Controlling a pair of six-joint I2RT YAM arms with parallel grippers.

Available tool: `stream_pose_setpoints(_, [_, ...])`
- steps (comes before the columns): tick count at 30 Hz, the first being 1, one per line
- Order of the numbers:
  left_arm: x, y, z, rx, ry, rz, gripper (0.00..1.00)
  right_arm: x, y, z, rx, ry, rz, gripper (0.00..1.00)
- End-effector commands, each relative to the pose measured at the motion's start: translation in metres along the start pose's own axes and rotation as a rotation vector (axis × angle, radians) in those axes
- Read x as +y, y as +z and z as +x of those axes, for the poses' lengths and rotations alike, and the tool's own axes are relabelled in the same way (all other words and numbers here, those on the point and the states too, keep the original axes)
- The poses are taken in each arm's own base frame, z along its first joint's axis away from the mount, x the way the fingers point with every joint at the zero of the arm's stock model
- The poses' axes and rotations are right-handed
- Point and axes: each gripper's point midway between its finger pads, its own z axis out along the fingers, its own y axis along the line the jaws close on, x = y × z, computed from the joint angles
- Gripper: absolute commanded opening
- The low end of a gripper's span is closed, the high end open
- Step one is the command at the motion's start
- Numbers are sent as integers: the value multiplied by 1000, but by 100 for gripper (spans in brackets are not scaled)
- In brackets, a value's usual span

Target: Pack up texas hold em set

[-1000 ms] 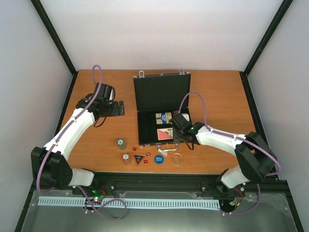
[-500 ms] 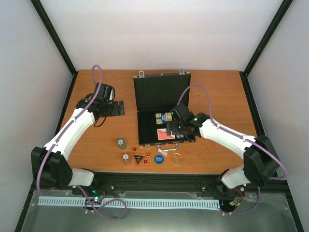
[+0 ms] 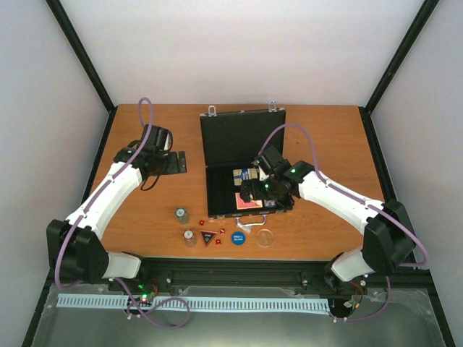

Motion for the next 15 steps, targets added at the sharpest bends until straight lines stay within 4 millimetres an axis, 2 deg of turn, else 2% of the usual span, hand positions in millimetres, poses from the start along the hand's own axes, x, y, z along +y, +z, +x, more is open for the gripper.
stream_pose_setpoints(1, [-1, -10, -10, -32, 4, 0, 100, -2, 12, 34, 120, 57, -50, 100])
stream_pose_setpoints(8, [1, -4, -5, -17, 0, -6, 100, -10, 12, 41, 129, 63, -26, 100])
stream_pose_setpoints(15, [0, -3, -7, -20, 3, -8, 100, -23, 30, 52, 178, 82, 32, 100])
